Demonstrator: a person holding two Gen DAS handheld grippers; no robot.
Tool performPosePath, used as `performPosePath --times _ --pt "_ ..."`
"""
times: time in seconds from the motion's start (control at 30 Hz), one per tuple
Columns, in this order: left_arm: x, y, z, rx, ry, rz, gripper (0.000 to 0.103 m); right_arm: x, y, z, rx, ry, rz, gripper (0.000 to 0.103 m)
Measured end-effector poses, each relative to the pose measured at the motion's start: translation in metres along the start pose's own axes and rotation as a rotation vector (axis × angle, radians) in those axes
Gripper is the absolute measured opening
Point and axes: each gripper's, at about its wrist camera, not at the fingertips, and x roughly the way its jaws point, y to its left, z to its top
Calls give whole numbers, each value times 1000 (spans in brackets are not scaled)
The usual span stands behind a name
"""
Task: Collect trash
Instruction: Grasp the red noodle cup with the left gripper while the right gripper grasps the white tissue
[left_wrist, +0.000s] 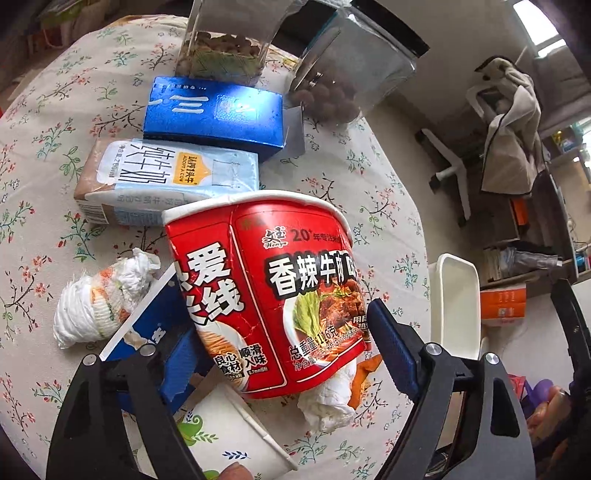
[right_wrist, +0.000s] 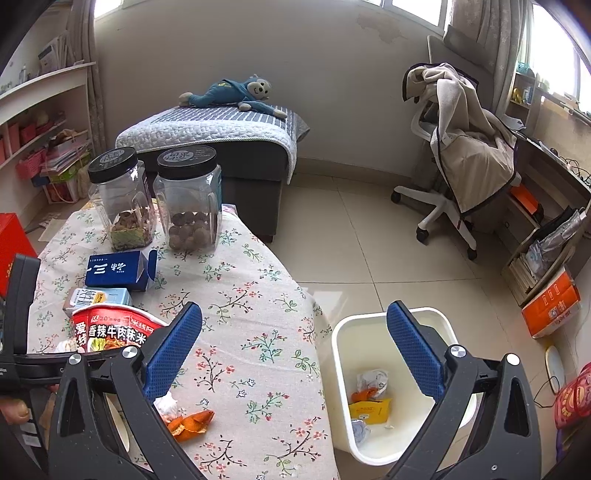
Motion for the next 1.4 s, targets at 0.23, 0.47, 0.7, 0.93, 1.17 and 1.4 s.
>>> performPosePath --times 0.23,0.47,0.7,0.93,1.17,1.4 --pt "-5 -4 -1 33 -39 -13 67 4 4 -2 -12 15 1 96" --pt "-58 -3 5 53 -189 -18 67 21 13 -12 -17 150 156 96" --pt "-102 18 7 58 -277 13 67 66 48 -53 59 494 468 90" --pt "-116 32 5 20 -286 0 68 83 95 -69 -5 602 524 58" --pt "-127 35 0 42 -299 24 68 92 118 -85 -27 664 544 57" --pt "-135 52 -1 1 -310 41 68 95 139 -89 -51 642 523 43"
